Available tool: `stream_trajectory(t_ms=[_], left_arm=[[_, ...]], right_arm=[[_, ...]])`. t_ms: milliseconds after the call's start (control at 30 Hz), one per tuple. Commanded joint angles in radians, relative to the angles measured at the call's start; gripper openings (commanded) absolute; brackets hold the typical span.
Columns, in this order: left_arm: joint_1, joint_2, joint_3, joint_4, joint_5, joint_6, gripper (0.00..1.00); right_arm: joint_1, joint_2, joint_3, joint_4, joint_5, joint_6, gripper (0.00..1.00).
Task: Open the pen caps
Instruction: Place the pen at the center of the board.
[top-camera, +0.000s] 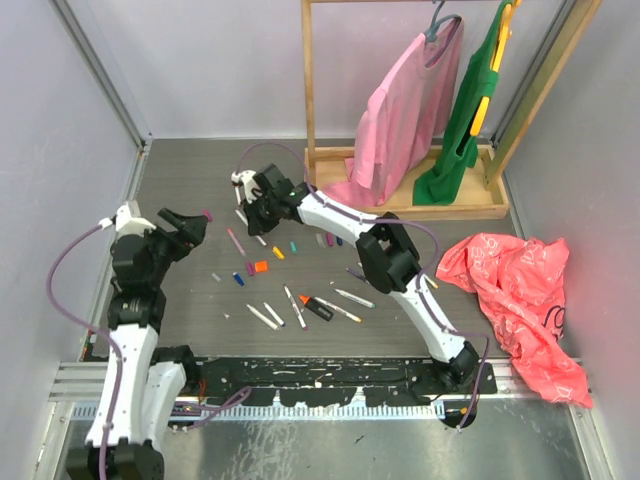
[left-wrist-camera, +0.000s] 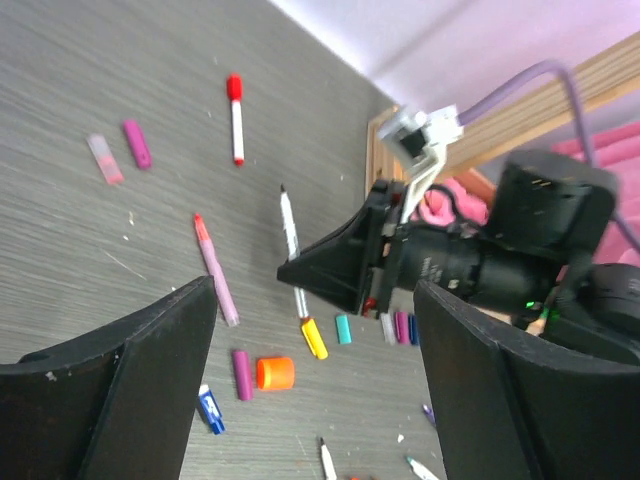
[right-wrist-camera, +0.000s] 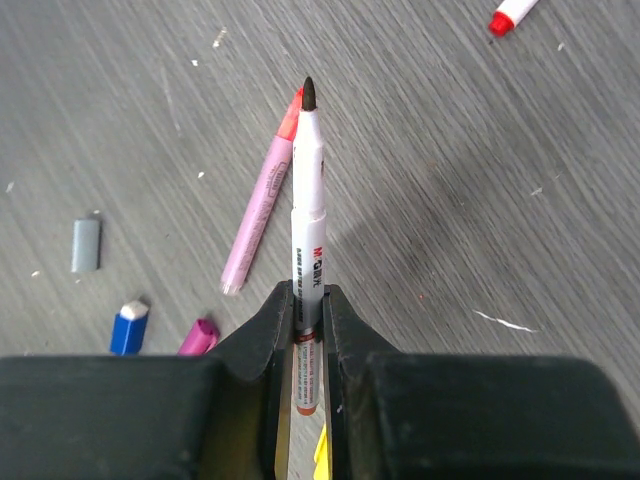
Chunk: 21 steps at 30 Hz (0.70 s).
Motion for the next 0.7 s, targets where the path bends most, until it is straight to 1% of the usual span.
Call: stream_trajectory(t_ms=[0, 133, 300, 400, 500, 667], left_arm=[[0.001, -0.159, -0.034, -0.063, -0.141, 0.066, 0.82], [0.001, -0.228, -0.067, -0.064, -0.163, 0.073, 0.84], [-0.003, -0.227, -0.072, -0.074, -0.154, 0.079, 0.84], [-0.005, -0.226, -0.073, -0.077, -0.151, 0.082, 0.84], [-0.005, -0.227, -0.071, -0.078, -0.151, 0.085, 0.84], [-0.005, -0.222, -0.076, -0.07, -0.14, 0.086, 0.84]], right_arm=[[0.026, 0.017, 0.07, -0.01, 0.119, 0.059, 0.14], [0.03, 0.053, 0.093, -0.012, 0.145, 0.065, 0.16], [0.031, 0.072, 0.113, -0.014, 0.169, 0.072, 0.23], [0.031, 0.089, 0.126, -0.02, 0.18, 0.074, 0.29], [0.031, 0.105, 0.139, -0.027, 0.181, 0.075, 0.33], [0.027, 0.102, 0.169, -0.046, 0.16, 0.072, 0.35]])
